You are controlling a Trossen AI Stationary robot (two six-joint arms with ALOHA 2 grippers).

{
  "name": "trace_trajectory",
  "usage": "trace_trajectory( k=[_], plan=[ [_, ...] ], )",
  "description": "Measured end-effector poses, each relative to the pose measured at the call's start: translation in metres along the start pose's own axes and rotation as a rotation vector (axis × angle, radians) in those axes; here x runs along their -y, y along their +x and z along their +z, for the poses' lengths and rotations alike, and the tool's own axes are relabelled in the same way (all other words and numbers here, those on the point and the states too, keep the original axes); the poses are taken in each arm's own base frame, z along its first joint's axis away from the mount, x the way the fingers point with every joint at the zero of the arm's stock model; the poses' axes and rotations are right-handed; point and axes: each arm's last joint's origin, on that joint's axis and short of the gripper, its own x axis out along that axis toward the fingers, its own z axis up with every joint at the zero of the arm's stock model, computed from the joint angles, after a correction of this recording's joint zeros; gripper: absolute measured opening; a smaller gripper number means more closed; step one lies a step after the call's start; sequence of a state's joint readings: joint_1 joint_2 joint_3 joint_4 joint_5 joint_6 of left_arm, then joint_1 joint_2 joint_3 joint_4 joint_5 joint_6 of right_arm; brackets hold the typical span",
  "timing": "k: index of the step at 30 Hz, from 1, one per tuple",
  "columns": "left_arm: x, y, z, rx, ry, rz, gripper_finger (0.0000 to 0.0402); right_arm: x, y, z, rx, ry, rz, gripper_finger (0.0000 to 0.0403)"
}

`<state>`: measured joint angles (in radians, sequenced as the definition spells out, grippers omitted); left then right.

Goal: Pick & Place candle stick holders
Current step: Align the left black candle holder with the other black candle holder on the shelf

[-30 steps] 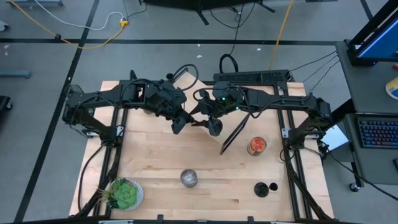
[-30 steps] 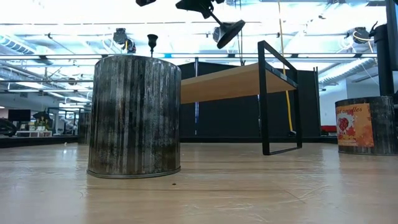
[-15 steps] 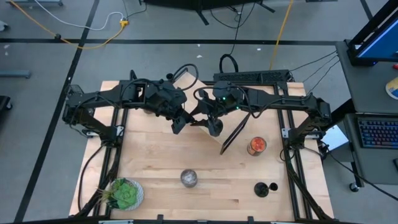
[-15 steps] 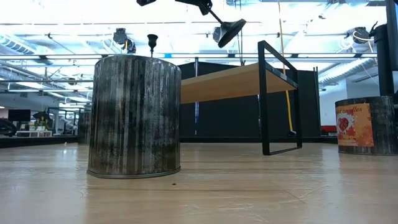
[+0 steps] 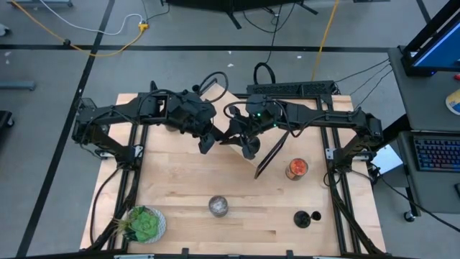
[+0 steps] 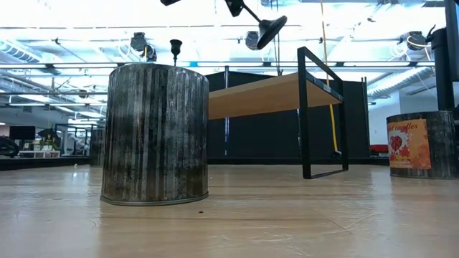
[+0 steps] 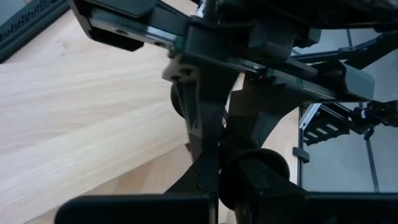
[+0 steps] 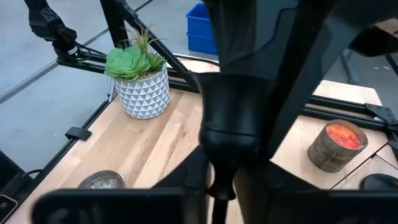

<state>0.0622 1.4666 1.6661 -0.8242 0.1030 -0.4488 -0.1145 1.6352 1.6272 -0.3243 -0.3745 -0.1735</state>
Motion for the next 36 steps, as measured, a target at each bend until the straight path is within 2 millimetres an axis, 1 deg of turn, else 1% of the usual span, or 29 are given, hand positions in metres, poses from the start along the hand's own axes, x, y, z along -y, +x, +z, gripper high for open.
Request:
trace_trajectory(
  k=[2,4,8,15,21,25,30,33,36],
  plan=[
    [0.0005,-0.0003,0.0,0.003,0.003,0.0,0.0012,-0.0015,0.0007,-0.0004,-0.004,-0.013,0.001,0.0023],
    [0.0006,-0.0007,-0.0001,0.002,0.003,-0.001,0.0012,-0.0019,0.0011,-0.0004,-0.004,-0.023,-0.001,0.0012],
    [0.0007,-0.0007,-0.0002,0.001,0.003,-0.002,0.0012,-0.0036,0.0018,0.0001,-0.002,-0.025,0.002,0.0017],
    [0.0003,-0.0007,-0.0007,-0.004,-0.004,0.002,0.0012,-0.0031,0.0018,0.0,-0.007,-0.026,-0.026,0.0011],
    [0.0,-0.0005,-0.0006,0.003,-0.004,0.019,0.0031,-0.0029,0.0018,0.0002,-0.006,-0.027,-0.03,0.0011],
    [0.0,-0.0004,-0.0001,0.009,0.001,0.021,0.0035,-0.0021,0.0019,0.0001,-0.012,-0.029,-0.066,0.0011],
    [0.0001,-0.0001,0.0003,0.015,0.002,0.022,0.0039,-0.002,0.0019,0.0001,-0.013,-0.03,-0.07,0.0011],
    [0.0003,0.0002,0.0007,0.017,0.008,0.019,0.005,-0.0019,0.0019,0.0002,-0.012,-0.031,-0.07,0.0011],
    [0.0001,0.0003,0.0008,0.018,0.009,0.018,0.0071,-0.0019,0.0018,0.0001,-0.013,-0.03,-0.07,0.0011]
  ],
)
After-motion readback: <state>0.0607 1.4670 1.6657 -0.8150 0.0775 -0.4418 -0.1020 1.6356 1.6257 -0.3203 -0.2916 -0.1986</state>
